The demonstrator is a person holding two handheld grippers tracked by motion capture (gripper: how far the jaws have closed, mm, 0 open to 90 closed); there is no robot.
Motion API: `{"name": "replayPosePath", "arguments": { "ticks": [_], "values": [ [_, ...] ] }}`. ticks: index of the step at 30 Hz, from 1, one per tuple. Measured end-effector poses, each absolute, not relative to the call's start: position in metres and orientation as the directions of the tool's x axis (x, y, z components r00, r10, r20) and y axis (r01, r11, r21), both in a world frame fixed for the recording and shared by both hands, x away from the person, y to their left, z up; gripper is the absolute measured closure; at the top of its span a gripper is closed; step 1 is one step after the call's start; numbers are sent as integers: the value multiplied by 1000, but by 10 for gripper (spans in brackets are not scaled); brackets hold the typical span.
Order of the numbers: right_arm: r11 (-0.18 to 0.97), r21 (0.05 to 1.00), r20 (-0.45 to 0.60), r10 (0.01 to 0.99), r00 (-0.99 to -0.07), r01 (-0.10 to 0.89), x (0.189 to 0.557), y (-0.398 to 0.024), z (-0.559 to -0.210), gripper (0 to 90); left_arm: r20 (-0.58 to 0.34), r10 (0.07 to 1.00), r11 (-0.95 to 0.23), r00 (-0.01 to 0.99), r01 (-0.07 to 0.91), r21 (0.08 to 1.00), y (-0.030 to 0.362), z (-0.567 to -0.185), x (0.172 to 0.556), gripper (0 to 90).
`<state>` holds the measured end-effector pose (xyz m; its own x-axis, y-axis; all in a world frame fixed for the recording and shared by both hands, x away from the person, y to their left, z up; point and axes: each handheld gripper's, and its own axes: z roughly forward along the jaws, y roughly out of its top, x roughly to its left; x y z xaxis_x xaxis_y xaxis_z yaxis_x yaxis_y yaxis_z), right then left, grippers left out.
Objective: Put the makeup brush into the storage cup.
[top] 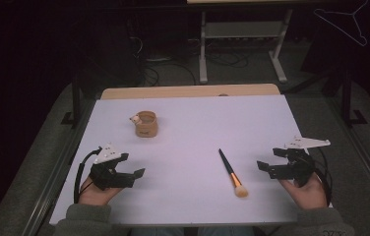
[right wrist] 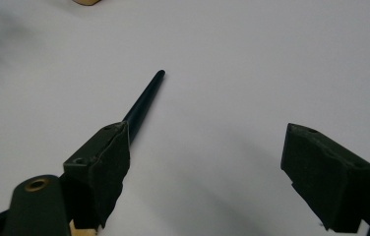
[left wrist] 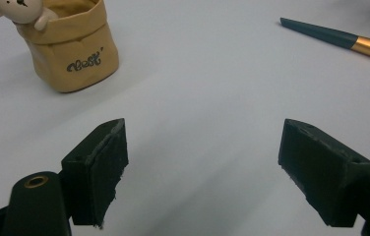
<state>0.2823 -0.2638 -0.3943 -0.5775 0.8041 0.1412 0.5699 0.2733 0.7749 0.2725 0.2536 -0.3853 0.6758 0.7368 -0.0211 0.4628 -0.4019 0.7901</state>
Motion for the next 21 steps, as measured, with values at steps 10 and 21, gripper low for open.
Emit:
{"name": "replayPosePath", "arguments": {
  "ticks": [10,21],
  "values": [
    [285,779,128,800,-587,559,281,-261,-391,177,-24,737,-398,676,461,793,254,-385,272,185],
    [307,772,117,793,-598,557,279,-251,-387,177,-23,735,-400,678,461,792,253,-385,272,184]
  ]
}}
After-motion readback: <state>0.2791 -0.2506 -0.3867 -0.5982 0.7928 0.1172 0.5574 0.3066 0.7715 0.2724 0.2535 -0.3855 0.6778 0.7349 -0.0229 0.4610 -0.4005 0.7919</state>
